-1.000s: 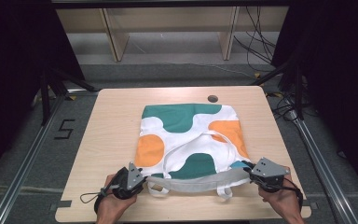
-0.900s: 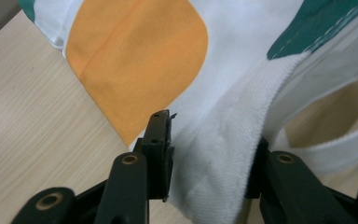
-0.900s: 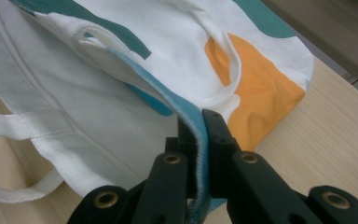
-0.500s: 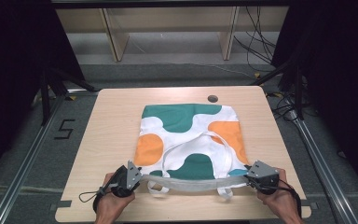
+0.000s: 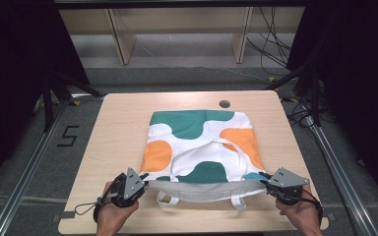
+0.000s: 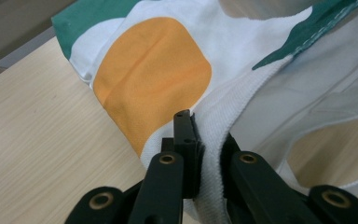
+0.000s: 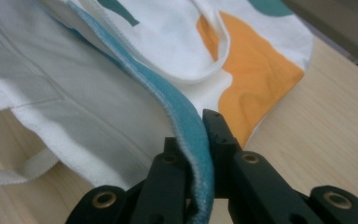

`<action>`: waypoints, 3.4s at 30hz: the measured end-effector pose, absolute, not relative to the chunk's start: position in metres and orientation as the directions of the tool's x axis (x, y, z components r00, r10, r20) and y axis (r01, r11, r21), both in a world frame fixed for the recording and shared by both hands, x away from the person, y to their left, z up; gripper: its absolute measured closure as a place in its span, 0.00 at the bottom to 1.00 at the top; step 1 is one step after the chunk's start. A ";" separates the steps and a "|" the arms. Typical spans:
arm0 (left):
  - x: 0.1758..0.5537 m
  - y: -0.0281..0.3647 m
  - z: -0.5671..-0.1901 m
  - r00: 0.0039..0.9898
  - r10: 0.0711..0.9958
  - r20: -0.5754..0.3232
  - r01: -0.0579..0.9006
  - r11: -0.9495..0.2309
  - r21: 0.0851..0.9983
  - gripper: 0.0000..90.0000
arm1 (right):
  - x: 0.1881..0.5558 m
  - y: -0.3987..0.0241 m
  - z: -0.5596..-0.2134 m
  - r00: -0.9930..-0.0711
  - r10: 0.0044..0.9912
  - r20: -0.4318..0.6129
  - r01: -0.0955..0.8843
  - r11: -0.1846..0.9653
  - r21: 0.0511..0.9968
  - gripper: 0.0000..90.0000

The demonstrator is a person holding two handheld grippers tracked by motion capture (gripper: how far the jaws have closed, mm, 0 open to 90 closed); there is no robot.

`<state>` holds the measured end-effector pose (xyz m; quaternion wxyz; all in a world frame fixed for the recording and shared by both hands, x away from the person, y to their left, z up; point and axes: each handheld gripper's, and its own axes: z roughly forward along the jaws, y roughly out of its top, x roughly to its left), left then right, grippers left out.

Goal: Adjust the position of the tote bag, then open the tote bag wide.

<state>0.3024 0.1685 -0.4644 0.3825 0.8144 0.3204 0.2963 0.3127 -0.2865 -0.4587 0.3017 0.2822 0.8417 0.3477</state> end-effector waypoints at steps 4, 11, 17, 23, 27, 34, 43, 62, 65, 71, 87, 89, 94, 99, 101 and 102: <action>0.301 0.170 -0.454 0.617 0.745 0.254 0.252 -0.493 0.833 0.96 | 0.311 -0.288 -0.446 -0.652 0.692 -0.309 0.238 0.574 0.783 0.96; 0.307 0.172 -0.434 0.615 0.746 0.255 0.202 -0.461 0.864 0.96 | 0.322 -0.290 -0.422 -0.634 0.708 -0.311 0.195 0.535 0.822 0.97; 0.309 0.170 -0.408 0.599 0.753 0.272 0.145 -0.436 0.888 0.96 | 0.327 -0.291 -0.394 -0.598 0.728 -0.334 0.142 0.506 0.851 0.97; 0.312 0.172 -0.394 0.592 0.764 0.259 0.129 -0.406 0.905 0.96 | 0.330 -0.290 -0.372 -0.588 0.729 -0.351 0.101 0.497 0.862 0.97; 0.314 0.172 -0.385 0.598 0.758 0.261 0.114 -0.402 0.909 0.96 | 0.332 -0.291 -0.367 -0.587 0.732 -0.345 0.095 0.486 0.869 0.97; 0.317 0.172 -0.371 0.606 0.762 0.228 0.108 -0.362 0.926 0.96 | 0.335 -0.294 -0.357 -0.584 0.741 -0.332 0.090 0.465 0.880 0.97; 0.317 0.173 -0.352 0.592 0.769 0.240 0.066 -0.343 0.937 0.96 | 0.336 -0.295 -0.336 -0.572 0.744 -0.345 0.056 0.456 0.888 0.97; 0.302 0.170 -0.304 0.580 0.768 0.271 -0.069 -0.286 0.956 0.97 | 0.316 -0.305 -0.279 -0.553 0.724 -0.413 -0.061 0.459 0.886 0.98; 0.300 0.172 -0.298 0.596 0.766 0.242 -0.076 -0.246 0.966 0.96 | 0.312 -0.304 -0.271 -0.556 0.724 -0.409 -0.062 0.454 0.889 0.98; 0.292 0.172 -0.286 0.621 0.751 0.225 -0.102 -0.207 0.973 0.96 | 0.303 -0.305 -0.261 -0.551 0.730 -0.404 -0.085 0.432 0.898 0.98; 0.324 0.173 -0.323 0.615 0.751 0.240 -0.008 -0.298 0.955 0.96 | 0.347 -0.297 -0.280 -0.545 0.739 -0.397 0.001 0.473 0.881 0.98; 0.325 0.171 -0.335 0.625 0.745 0.232 0.017 -0.310 0.951 0.96 | 0.348 -0.294 -0.290 -0.539 0.733 -0.414 0.015 0.500 0.866 0.98; 0.332 0.167 -0.361 0.636 0.741 0.218 0.075 -0.341 0.937 0.95 | 0.349 -0.293 -0.306 -0.539 0.730 -0.420 0.034 0.517 0.855 0.98; 0.341 0.165 -0.374 0.639 0.741 0.207 0.100 -0.347 0.933 0.95 | 0.352 -0.294 -0.324 -0.541 0.742 -0.396 0.071 0.509 0.858 0.98; 0.342 0.163 -0.379 0.637 0.740 0.218 0.103 -0.361 0.927 0.95 | 0.354 -0.295 -0.332 -0.551 0.736 -0.393 0.072 0.511 0.857 0.98; 0.344 0.161 -0.382 0.635 0.740 0.223 0.108 -0.371 0.923 0.95 | 0.353 -0.295 -0.336 -0.548 0.745 -0.380 0.087 0.503 0.860 0.98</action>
